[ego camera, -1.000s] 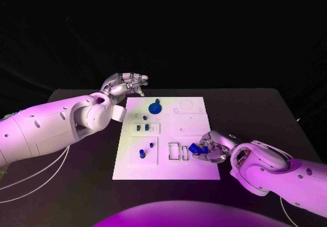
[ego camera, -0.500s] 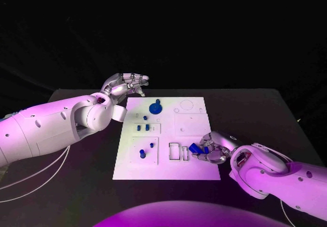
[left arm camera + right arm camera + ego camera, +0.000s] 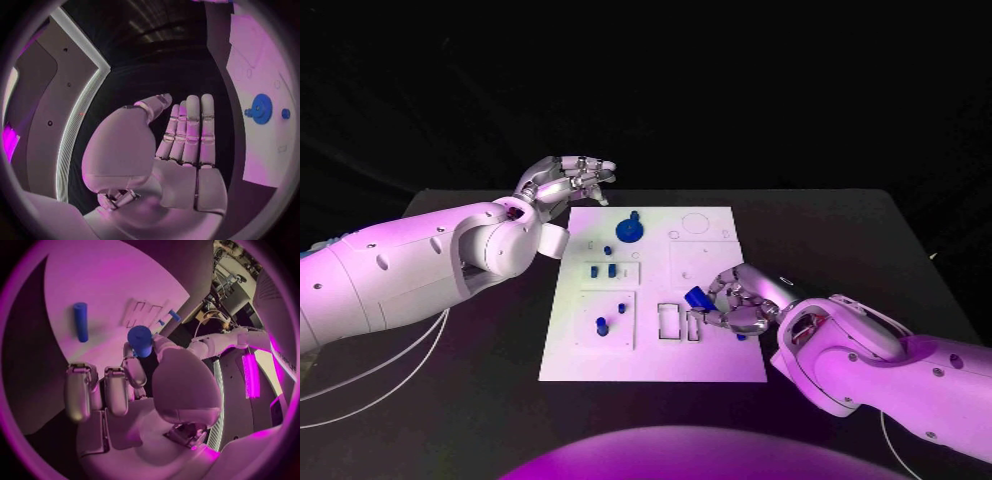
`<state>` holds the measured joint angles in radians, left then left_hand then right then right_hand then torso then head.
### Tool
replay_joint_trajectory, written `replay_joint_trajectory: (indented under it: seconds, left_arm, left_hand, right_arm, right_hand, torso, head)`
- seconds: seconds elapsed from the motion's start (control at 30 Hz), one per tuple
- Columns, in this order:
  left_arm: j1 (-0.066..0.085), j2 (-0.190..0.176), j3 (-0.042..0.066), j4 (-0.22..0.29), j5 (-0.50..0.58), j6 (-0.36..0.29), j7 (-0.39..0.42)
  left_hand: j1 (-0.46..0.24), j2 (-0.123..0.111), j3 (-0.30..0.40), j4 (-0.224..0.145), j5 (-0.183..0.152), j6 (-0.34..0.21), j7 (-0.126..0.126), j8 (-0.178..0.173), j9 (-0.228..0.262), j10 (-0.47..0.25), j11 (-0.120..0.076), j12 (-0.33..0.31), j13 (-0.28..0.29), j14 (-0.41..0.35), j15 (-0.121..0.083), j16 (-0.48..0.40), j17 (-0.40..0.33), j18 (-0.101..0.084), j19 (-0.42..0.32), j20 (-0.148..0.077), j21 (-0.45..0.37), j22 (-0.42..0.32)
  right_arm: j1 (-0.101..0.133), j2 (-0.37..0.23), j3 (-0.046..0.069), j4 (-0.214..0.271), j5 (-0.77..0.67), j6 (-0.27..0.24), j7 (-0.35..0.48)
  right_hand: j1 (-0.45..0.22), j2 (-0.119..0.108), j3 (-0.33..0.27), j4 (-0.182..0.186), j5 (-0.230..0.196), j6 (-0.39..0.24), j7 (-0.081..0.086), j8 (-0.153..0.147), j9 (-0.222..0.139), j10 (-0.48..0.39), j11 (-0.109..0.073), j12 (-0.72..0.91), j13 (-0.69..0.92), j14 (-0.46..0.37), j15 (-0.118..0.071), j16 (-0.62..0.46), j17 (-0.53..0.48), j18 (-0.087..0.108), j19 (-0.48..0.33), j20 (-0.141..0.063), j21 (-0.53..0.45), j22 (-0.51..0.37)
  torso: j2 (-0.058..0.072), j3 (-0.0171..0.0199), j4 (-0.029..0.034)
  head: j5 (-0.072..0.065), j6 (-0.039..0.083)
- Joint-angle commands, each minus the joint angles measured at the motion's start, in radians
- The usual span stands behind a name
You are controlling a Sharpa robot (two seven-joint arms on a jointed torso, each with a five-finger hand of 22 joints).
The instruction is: Assemble the parts on the task board
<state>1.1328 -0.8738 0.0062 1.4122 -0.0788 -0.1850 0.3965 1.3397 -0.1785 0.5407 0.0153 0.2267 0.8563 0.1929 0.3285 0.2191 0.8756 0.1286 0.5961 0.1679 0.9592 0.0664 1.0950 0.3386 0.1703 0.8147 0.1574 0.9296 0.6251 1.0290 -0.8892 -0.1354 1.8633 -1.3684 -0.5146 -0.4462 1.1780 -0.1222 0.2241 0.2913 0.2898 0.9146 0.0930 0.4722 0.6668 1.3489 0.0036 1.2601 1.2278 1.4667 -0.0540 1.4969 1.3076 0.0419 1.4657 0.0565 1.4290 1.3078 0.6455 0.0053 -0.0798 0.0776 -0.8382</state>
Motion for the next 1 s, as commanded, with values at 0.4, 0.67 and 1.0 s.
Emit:
replay_joint_trajectory:
  seconds: [0.4, 0.67, 1.0]
  left_arm:
    - [0.000, 0.006, 0.001, 0.001, -0.003, 0.023, 0.003]
    - [0.000, 0.008, 0.001, -0.002, -0.003, 0.025, 0.002]
    - [0.000, 0.008, 0.001, -0.003, -0.003, 0.025, 0.001]
  left_hand:
    - [-0.005, 0.005, -0.003, 0.005, 0.006, -0.006, -0.001, 0.002, 0.001, -0.007, 0.002, 0.006, 0.001, -0.006, -0.002, -0.002, -0.001, 0.011, 0.000, 0.008, -0.004, -0.001]
    - [-0.006, 0.004, -0.003, 0.006, 0.006, -0.006, -0.001, 0.002, 0.001, -0.008, 0.003, 0.007, 0.001, -0.007, -0.001, -0.002, -0.002, 0.011, -0.001, 0.008, -0.005, -0.001]
    - [-0.006, 0.004, -0.003, 0.006, 0.006, -0.006, -0.001, 0.002, 0.001, -0.008, 0.003, 0.007, 0.001, -0.007, -0.001, -0.002, -0.002, 0.011, -0.001, 0.008, -0.005, -0.001]
  right_arm:
    - [-0.007, 0.095, -0.004, -0.050, 0.090, 0.125, 0.015]
    - [-0.011, 0.116, -0.005, -0.069, 0.088, 0.132, -0.002]
    - [-0.011, 0.128, -0.005, -0.082, 0.056, 0.125, -0.029]
  right_hand:
    - [-0.088, 0.046, -0.030, 0.003, -0.012, 0.041, -0.026, 0.025, 0.027, 0.034, -0.008, 0.038, 0.046, 0.068, -0.013, 0.006, 0.072, -0.012, 0.050, -0.012, -0.001, 0.224]
    - [-0.140, 0.059, -0.056, 0.003, -0.018, 0.048, -0.032, 0.037, 0.037, 0.045, -0.013, 0.048, 0.062, 0.067, -0.017, 0.003, 0.067, -0.011, 0.049, -0.016, -0.003, 0.223]
    - [-0.172, 0.065, -0.076, 0.004, -0.030, 0.049, -0.034, 0.043, 0.043, 0.049, -0.015, 0.050, 0.069, 0.066, -0.019, 0.001, 0.063, -0.010, 0.047, -0.018, -0.007, 0.222]
  torso:
    - [0.001, 0.0018, 0.0008]
    - [0.001, 0.0001, 0.0007]
    - [0.002, 0.0017, -0.0003]
  head:
    - [0.004, -0.005]
    - [0.007, -0.006]
    - [0.010, -0.004]
